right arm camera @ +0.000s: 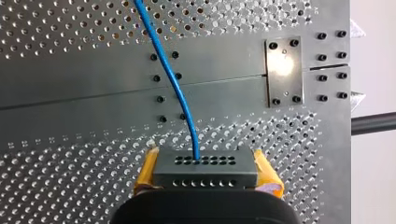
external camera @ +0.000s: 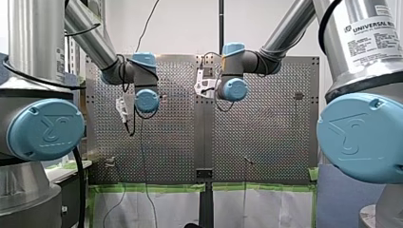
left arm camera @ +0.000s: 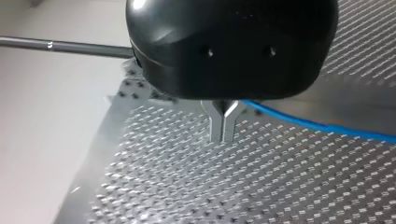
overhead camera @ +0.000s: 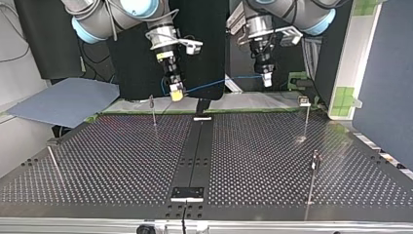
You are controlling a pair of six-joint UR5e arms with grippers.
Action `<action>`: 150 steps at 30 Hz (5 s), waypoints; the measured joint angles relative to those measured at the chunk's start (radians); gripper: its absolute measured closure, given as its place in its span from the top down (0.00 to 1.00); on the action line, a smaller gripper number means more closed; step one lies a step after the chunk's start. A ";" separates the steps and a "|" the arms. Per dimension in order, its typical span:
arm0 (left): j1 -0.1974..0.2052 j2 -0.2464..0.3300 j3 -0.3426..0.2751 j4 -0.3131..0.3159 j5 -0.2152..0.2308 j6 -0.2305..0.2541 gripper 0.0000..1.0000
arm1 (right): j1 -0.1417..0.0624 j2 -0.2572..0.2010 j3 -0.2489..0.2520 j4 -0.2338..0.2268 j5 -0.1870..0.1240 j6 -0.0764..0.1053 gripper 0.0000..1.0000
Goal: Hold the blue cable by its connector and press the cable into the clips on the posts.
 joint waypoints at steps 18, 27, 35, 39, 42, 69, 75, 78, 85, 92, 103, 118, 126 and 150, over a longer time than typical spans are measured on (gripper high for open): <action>0.062 0.140 0.088 -0.140 0.026 -0.019 0.00 | -0.012 0.020 -0.098 0.040 -0.026 0.000 0.00; 0.113 0.209 0.142 -0.209 0.067 -0.046 0.00 | 0.000 0.069 -0.172 0.088 -0.037 -0.012 0.00; 0.182 0.281 0.150 -0.280 0.136 -0.095 0.00 | 0.011 0.072 -0.238 0.113 -0.058 -0.018 0.00; 0.217 0.316 0.151 -0.316 0.171 -0.103 0.00 | 0.018 0.072 -0.272 0.126 -0.065 -0.022 0.00; 0.241 0.340 0.154 -0.340 0.196 -0.104 0.00 | 0.024 0.072 -0.297 0.135 -0.068 -0.024 0.00; 0.431 0.303 0.219 -0.452 0.419 -0.037 0.00 | 0.054 0.073 -0.414 0.199 -0.071 -0.032 0.00; 0.439 0.270 0.249 -0.453 0.427 -0.027 0.00 | 0.054 0.075 -0.420 0.198 -0.071 -0.032 0.00; 0.440 0.245 0.271 -0.466 0.426 -0.007 0.00 | 0.055 0.080 -0.427 0.198 -0.072 -0.032 0.00; 0.445 0.213 0.286 -0.463 0.424 0.007 0.00 | 0.058 0.105 -0.443 0.200 -0.071 -0.032 0.00; 0.448 0.182 0.286 -0.438 0.432 -0.051 0.00 | 0.064 0.111 -0.464 0.204 -0.067 -0.032 0.00; 0.459 0.173 0.286 -0.429 0.434 -0.075 0.00 | 0.063 0.126 -0.496 0.218 -0.064 -0.029 0.00; 0.489 0.165 0.316 -0.425 0.450 -0.101 0.00 | 0.062 0.152 -0.558 0.241 -0.062 -0.026 0.00; 0.503 0.160 0.345 -0.425 0.461 -0.111 0.00 | 0.076 0.198 -0.623 0.288 -0.057 -0.028 0.00; 0.575 0.086 0.396 -0.422 0.523 -0.126 0.00 | 0.051 0.227 -0.676 0.311 -0.052 -0.028 0.00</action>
